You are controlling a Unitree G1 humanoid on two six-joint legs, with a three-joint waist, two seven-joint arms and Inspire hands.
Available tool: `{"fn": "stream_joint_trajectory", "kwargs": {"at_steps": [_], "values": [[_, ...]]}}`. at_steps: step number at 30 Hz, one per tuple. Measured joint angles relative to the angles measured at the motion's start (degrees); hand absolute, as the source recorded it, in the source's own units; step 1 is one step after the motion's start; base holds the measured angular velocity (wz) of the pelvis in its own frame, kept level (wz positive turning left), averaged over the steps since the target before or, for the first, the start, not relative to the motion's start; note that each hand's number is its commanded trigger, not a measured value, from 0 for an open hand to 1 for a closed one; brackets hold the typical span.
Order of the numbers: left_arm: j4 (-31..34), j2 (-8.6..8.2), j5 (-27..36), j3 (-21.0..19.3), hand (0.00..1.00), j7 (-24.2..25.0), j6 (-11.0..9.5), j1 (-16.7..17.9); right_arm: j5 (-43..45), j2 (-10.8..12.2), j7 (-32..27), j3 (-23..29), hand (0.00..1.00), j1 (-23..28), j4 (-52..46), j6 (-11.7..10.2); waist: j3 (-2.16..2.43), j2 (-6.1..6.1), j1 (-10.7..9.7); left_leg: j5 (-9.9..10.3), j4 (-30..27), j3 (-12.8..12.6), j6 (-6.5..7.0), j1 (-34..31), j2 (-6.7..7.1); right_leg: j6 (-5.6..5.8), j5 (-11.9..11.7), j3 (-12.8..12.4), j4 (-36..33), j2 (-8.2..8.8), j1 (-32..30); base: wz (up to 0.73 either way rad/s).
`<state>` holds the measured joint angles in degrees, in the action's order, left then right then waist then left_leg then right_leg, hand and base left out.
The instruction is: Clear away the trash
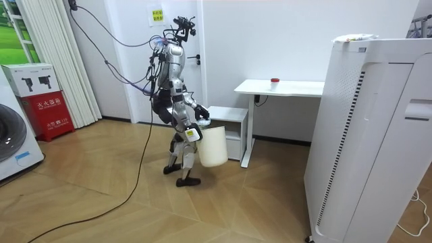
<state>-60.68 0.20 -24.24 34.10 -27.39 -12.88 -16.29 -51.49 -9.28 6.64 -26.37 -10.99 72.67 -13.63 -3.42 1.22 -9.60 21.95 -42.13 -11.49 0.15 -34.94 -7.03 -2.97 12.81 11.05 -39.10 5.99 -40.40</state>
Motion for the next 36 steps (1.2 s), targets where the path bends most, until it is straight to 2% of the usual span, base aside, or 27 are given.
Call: {"fn": "stream_joint_trajectory", "kwargs": {"at_steps": [2,8,9,10,11,12,13,25,30,36], "values": [[2.8,0.00,0.1,1.4,1.00,2.8,0.0,1.7,2.5,1.3,0.8,0.0,1.00,-0.1,0.5,0.0,0.22,-0.32,0.2,-0.1,0.6,0.0,0.04,1.3,0.11,0.16,0.0,0.0,0.5,0.02,1.3,0.02],[5.6,-0.91,0.0,3.5,1.00,6.4,0.0,2.4,4.6,1.9,2.5,0.1,1.00,-0.3,1.2,0.3,0.56,-0.95,0.4,-0.9,2.9,-0.4,0.48,4.3,0.69,0.97,-0.6,-0.5,2.5,-0.02,4.1,0.00],[5.6,-1.13,0.0,3.7,0.93,6.7,0.0,2.4,4.6,1.9,2.6,0.1,1.00,-0.3,1.2,0.6,0.55,-1.02,0.4,-1.1,3.5,-0.7,0.59,4.6,0.78,1.09,-1.0,-0.7,3.0,-0.04,4.2,0.00],[5.6,-1.18,-0.1,3.8,0.73,6.8,0.0,2.4,4.7,1.9,2.8,0.1,1.00,-0.4,1.2,0.7,0.55,-1.02,0.4,-1.3,3.7,-0.8,0.63,4.6,0.78,1.12,-1.2,-0.8,3.4,-0.09,4.3,-0.06],[5.6,-1.23,-0.1,3.9,0.26,6.8,0.0,2.4,4.8,2.0,3.0,0.1,1.00,-0.3,1.1,0.7,0.54,-1.03,0.4,-1.5,4.2,-1.0,0.69,4.6,0.76,1.11,-1.6,-0.7,3.8,-0.13,4.2,-0.06],[5.6,-1.29,-0.1,4.2,0.09,6.8,0.1,2.4,4.8,2.0,3.2,0.1,1.00,-0.3,1.1,0.6,0.54,-1.01,0.4,-1.8,4.8,-1.1,0.74,4.6,0.77,1.09,-2.0,-0.7,4.5,-0.18,4.2,-0.06],[5.6,-1.29,-0.1,4.3,0.00,6.8,0.1,2.4,4.8,1.9,3.3,0.1,1.00,-0.3,1.1,0.6,0.54,-1.01,0.4,-1.8,5.0,-1.2,0.74,4.6,0.77,1.04,-2.2,-0.6,4.7,-0.19,4.2,-0.05],[5.6,-1.28,-0.2,4.3,0.00,8.1,0.1,2.4,7.6,2.1,4.1,0.6,1.00,-0.4,1.1,0.5,0.46,-0.70,0.5,-1.9,6.2,-1.4,0.63,4.6,0.73,1.06,-2.7,-0.8,6.4,-0.96,4.3,-0.01],[5.6,-1.18,-0.2,4.3,0.00,8.5,0.1,2.5,12.0,2.1,4.3,1.4,1.00,-1.1,0.8,0.6,0.38,-0.21,0.5,-2.0,6.4,-1.5,0.59,4.7,0.72,1.10,-2.6,-0.8,6.4,-0.61,4.2,0.00],[5.6,-0.61,-0.1,4.3,0.00,10.1,0.1,2.4,12.3,2.1,4.7,1.3,1.00,-1.0,0.3,0.7,0.37,0.17,0.5,-2.0,6.4,-1.5,0.69,5.1,0.82,1.18,-2.6,-0.9,5.9,-0.19,4.3,0.00]]}}
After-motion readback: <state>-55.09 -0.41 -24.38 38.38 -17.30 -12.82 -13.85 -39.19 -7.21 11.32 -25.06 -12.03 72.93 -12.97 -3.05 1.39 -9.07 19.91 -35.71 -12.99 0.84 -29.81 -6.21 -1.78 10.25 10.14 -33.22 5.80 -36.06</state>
